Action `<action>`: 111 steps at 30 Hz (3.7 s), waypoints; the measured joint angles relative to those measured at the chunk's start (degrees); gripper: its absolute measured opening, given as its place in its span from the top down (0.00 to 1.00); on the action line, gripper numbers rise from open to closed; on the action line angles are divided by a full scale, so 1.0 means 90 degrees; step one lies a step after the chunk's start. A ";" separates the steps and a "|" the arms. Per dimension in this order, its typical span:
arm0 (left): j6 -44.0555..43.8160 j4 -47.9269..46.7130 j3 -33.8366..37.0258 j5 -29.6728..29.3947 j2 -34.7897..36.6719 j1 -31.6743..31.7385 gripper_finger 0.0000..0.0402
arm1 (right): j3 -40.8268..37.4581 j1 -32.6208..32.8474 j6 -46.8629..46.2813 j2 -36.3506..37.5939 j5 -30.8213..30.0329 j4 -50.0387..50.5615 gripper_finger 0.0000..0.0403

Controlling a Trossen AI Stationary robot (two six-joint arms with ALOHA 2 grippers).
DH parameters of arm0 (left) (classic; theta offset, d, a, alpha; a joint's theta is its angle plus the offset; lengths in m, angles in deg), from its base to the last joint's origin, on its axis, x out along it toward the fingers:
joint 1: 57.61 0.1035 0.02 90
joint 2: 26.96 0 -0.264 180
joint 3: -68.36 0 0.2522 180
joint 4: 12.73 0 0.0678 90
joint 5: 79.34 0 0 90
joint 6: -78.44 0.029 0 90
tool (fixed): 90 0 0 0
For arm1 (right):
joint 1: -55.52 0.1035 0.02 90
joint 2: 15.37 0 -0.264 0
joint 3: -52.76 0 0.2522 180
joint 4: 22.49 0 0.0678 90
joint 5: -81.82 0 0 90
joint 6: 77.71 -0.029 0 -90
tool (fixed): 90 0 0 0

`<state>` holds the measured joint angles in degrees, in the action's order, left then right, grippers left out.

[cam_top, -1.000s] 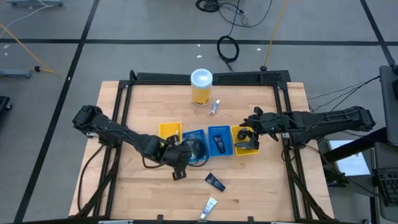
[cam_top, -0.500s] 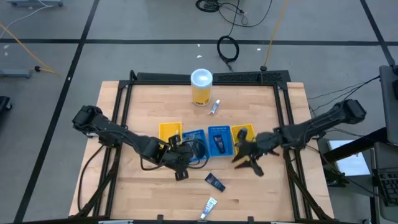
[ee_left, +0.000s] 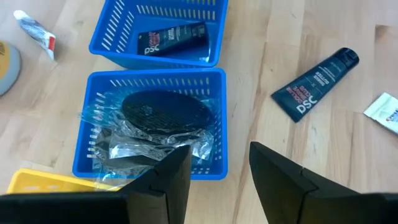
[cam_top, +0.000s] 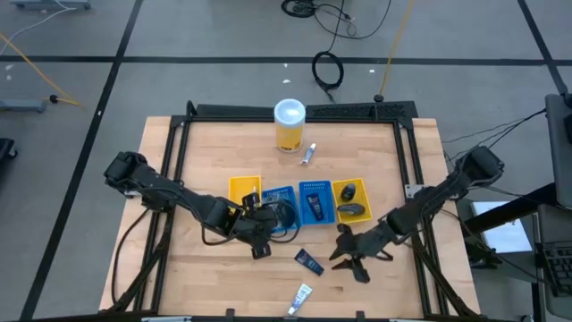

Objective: Pick & Place Travel size toiletries
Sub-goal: Put the blue shave cream into the right blue bin

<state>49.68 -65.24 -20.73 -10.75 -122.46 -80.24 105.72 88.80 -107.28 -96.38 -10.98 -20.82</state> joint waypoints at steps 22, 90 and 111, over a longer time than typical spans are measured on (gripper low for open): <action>-0.0104 -0.0005 0.0002 -0.0024 0.0002 -0.0007 0.60 | 0.2687 0.1023 -0.1138 -0.2426 -0.2144 0.2603 0.68; -0.0168 -0.0007 0.0005 -0.0131 0.0001 -0.0068 0.60 | 0.2990 0.0520 -0.2399 -0.3238 -0.1182 0.1842 0.67; -0.0168 -0.0007 0.0005 -0.0131 0.0001 -0.0068 0.60 | 0.2981 0.0294 -0.1422 -0.3243 -0.1023 0.1468 0.51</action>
<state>48.18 -65.30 -20.69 -11.93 -122.45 -80.86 132.54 91.44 -120.08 -125.57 -20.19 -7.61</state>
